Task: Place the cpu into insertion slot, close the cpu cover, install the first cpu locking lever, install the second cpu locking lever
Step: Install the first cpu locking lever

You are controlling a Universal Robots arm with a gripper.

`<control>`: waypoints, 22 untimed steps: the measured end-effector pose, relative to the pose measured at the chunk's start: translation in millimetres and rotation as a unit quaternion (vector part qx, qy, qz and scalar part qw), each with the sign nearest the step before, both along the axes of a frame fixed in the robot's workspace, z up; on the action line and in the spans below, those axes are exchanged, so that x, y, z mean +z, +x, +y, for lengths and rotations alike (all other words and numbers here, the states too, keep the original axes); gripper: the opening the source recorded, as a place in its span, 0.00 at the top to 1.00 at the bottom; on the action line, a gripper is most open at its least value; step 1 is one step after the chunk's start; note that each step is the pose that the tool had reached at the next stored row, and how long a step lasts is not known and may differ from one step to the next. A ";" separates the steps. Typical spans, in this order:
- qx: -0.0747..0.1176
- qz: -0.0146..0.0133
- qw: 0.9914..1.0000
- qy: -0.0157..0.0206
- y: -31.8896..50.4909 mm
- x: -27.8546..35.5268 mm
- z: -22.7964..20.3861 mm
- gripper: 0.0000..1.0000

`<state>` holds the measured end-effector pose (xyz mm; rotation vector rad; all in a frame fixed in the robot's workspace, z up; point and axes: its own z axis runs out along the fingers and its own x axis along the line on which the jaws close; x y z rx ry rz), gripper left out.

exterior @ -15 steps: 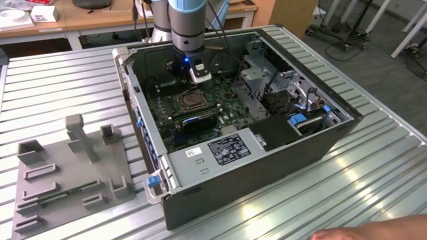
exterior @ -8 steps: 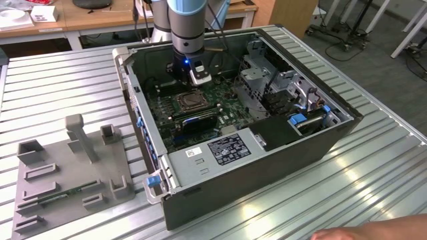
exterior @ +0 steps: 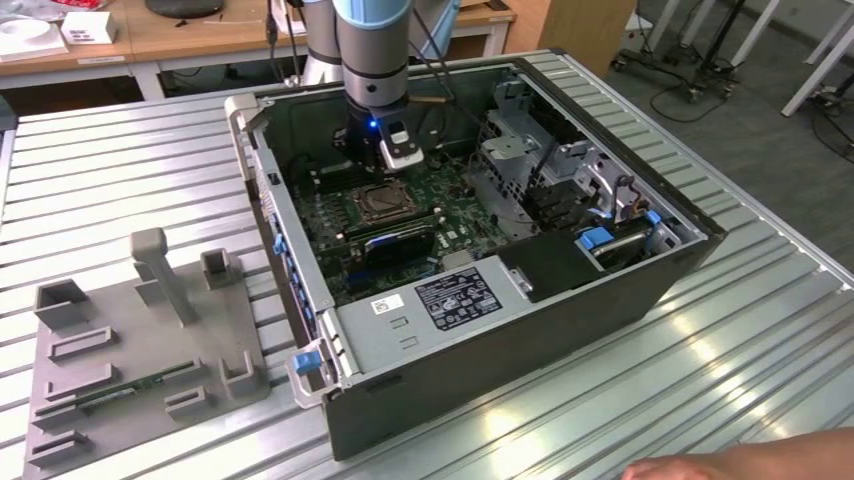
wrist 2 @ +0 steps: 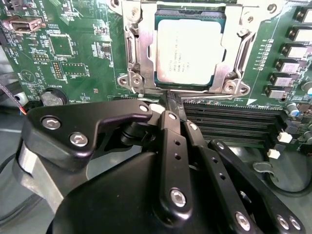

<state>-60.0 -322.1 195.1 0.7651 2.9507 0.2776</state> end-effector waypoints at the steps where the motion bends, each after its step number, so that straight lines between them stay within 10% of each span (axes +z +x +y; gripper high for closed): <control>1: 0.000 0.000 1.000 0.000 0.0 0.0 0.2 0.89; 22: 0.000 0.000 1.000 0.000 0.1 5.7 11.3 0.89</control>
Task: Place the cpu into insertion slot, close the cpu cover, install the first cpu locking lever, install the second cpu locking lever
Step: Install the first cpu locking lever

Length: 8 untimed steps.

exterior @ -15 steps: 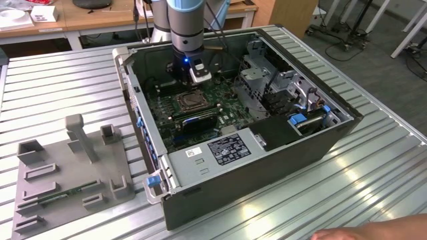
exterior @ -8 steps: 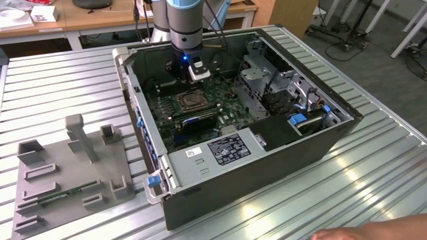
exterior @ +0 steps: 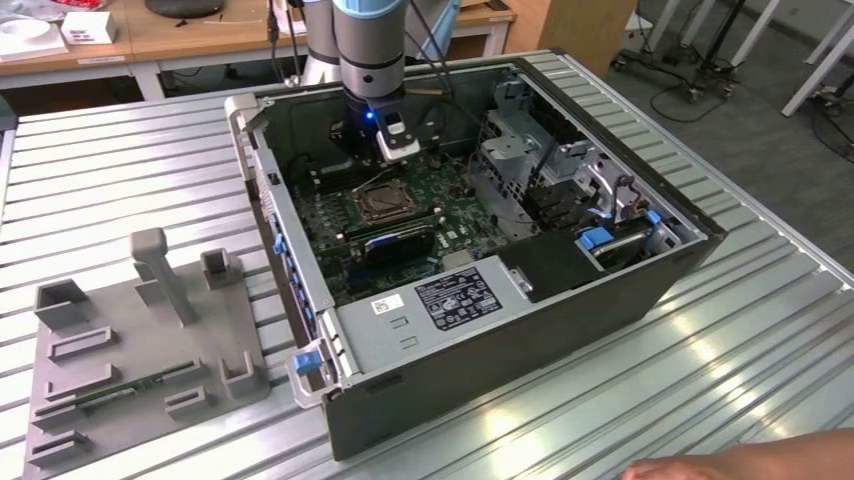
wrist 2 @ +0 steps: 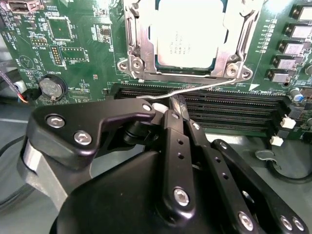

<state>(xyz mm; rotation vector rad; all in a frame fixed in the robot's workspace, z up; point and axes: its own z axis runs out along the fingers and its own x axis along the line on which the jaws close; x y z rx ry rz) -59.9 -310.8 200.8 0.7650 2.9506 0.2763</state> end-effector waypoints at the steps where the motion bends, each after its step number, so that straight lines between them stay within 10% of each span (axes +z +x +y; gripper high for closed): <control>1: 0.000 0.000 1.000 0.000 0.0 1.2 0.0 0.89; 8: 0.000 0.000 1.000 0.000 0.0 27.4 0.5 0.89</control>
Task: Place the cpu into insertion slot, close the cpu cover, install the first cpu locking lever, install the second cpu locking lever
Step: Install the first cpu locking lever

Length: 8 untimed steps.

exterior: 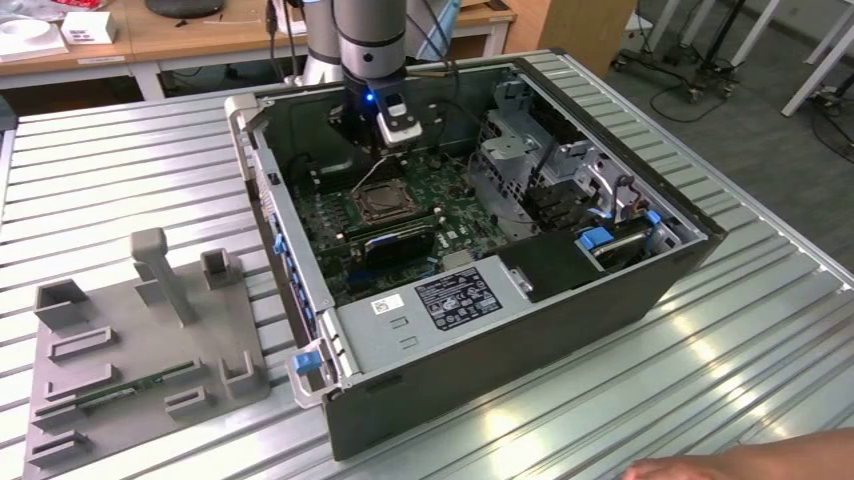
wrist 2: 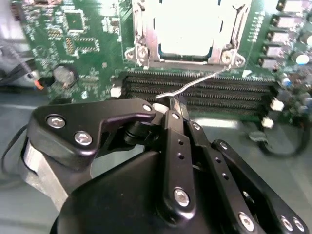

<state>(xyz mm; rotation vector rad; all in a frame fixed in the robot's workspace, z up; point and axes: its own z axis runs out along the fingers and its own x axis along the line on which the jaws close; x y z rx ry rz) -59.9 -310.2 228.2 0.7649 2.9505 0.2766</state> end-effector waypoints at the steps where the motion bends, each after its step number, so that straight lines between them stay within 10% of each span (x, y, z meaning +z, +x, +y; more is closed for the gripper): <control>1: 0.000 0.000 1.000 0.000 -0.1 3.4 0.1 0.89; 8: 0.000 0.000 1.000 0.003 -2.8 15.9 0.8 0.89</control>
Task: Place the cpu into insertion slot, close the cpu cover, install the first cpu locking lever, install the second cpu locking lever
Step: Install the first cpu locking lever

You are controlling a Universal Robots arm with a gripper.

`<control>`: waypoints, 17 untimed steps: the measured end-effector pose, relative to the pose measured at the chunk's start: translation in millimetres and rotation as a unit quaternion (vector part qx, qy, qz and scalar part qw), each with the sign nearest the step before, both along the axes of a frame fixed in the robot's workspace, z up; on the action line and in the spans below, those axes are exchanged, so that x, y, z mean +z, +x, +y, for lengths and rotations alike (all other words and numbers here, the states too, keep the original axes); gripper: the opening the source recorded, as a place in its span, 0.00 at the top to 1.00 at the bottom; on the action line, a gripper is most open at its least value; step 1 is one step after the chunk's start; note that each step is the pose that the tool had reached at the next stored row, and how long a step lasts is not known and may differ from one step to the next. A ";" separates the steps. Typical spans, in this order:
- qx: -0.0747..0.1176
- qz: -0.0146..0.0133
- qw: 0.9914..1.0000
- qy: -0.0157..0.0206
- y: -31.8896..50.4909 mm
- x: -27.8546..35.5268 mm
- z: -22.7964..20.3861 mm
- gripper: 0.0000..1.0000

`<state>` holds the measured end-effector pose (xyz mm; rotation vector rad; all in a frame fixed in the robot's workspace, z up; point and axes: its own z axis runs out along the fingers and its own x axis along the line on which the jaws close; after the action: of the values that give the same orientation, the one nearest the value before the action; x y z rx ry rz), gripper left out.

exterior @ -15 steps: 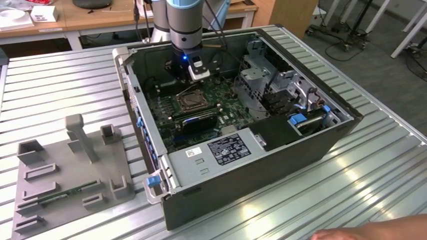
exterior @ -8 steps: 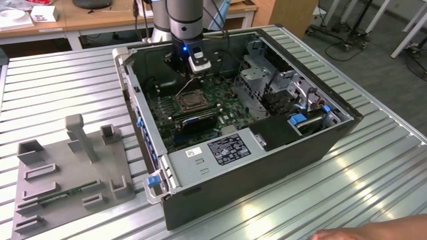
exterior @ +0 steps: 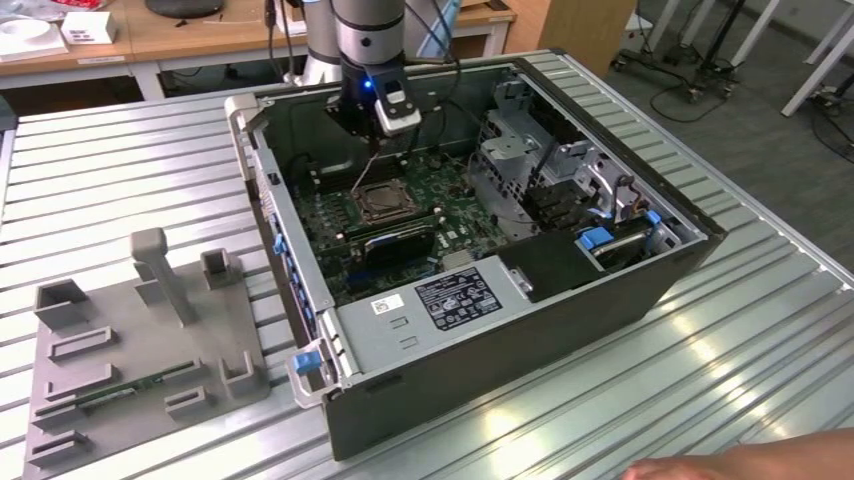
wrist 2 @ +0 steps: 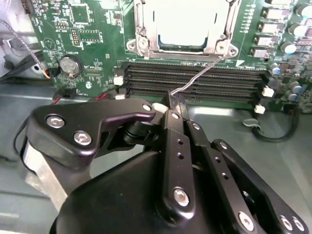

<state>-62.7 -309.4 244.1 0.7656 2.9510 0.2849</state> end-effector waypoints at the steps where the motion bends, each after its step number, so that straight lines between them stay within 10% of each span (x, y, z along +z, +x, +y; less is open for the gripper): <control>1: 0.000 0.000 1.000 0.000 -0.3 2.0 0.0 0.89; 8: 0.000 0.000 1.000 0.003 -1.3 17.7 0.1 0.89; 17: 0.000 -0.007 1.000 0.004 -12.3 14.0 -3.0 0.89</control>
<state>-75.1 -312.4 258.0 0.7610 2.9382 0.3005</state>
